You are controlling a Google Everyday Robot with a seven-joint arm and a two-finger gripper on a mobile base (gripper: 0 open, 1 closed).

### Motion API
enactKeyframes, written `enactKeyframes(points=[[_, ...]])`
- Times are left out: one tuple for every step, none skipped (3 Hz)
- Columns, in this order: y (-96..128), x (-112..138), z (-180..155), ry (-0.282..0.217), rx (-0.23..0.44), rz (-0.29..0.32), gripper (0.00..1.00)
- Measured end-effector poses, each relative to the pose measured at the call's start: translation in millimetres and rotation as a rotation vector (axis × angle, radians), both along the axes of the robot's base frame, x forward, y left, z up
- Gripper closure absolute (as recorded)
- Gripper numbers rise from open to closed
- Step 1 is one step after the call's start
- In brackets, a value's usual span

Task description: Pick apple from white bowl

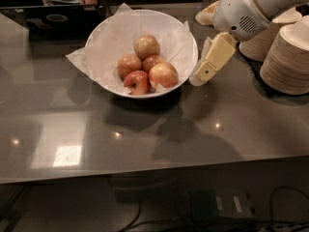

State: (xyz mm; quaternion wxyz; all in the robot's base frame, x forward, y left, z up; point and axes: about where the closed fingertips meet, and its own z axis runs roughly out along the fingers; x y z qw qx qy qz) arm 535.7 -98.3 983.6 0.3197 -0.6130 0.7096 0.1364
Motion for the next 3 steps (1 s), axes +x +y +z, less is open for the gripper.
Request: enactKeyframes(points=[[14.5,6.6,-12.8,0.039,0.022,0.027,0.0],[25.7,14.1,-22.6,0.064,0.029,0.049,0.08],[33.6,22.5,-27.7,0.072,0.028,0.066,0.27]])
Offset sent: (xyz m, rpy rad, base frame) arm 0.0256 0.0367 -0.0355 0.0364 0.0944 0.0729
